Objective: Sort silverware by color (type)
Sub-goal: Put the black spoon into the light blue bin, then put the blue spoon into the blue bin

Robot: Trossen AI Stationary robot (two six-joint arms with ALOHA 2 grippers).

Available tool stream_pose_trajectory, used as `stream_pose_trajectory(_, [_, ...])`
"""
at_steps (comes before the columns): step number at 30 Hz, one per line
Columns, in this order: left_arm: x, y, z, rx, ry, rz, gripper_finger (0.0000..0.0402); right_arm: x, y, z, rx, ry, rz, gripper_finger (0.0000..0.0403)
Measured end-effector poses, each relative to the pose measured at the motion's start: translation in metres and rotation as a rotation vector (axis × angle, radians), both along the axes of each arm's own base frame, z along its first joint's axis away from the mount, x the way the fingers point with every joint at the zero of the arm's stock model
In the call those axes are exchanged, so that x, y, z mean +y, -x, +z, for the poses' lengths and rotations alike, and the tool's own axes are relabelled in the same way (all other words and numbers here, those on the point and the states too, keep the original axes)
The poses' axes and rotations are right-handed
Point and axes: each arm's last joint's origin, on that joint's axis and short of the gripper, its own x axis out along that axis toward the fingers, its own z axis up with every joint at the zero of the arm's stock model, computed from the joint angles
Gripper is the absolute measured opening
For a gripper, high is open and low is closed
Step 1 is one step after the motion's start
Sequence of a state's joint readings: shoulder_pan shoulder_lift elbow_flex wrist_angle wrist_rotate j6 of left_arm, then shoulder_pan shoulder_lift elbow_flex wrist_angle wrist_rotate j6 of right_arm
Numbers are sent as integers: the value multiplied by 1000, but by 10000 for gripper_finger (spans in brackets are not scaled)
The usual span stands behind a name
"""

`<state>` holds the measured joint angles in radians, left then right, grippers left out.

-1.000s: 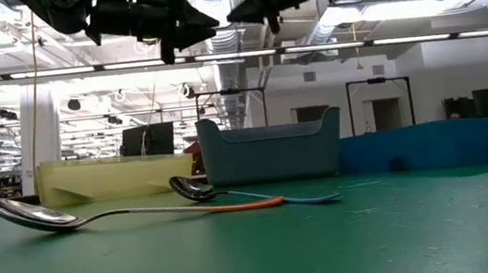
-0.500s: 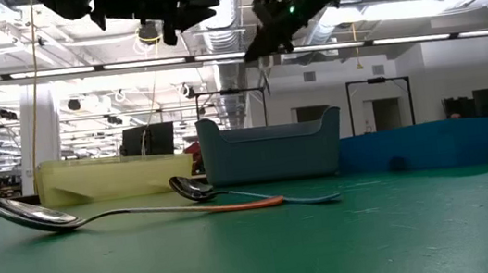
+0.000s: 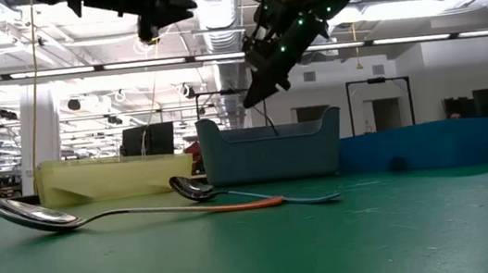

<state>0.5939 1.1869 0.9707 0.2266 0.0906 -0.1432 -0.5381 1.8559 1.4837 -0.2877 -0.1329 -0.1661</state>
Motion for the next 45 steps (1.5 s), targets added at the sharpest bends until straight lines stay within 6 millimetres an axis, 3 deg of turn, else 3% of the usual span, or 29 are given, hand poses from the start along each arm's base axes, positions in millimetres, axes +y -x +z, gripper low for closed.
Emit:
stream_pose_trajectory(8, [-2,7,-6,78,62,57,119,3,-4,-28,136,-34,5,11])
stream_pose_trajectory(27, [-2,8,-12,133,103,82,119,6,2,-24,181,-35,-9,101])
stream_pose_trajectory(31, [-5,12,-7,112,92,73,119,9,6,5,144,-19,3,132])
stream_pose_trajectory(36, [-14,24,6,62,65,47,119,18,23,71,-4,80,33,155])
stream_pose_trajectory(40, [-24,38,20,1,42,45,119,34,53,130,-149,171,38,159])
stream_pose_trajectory(45, [-38,50,33,-68,14,23,119,69,110,195,-330,254,79,159])
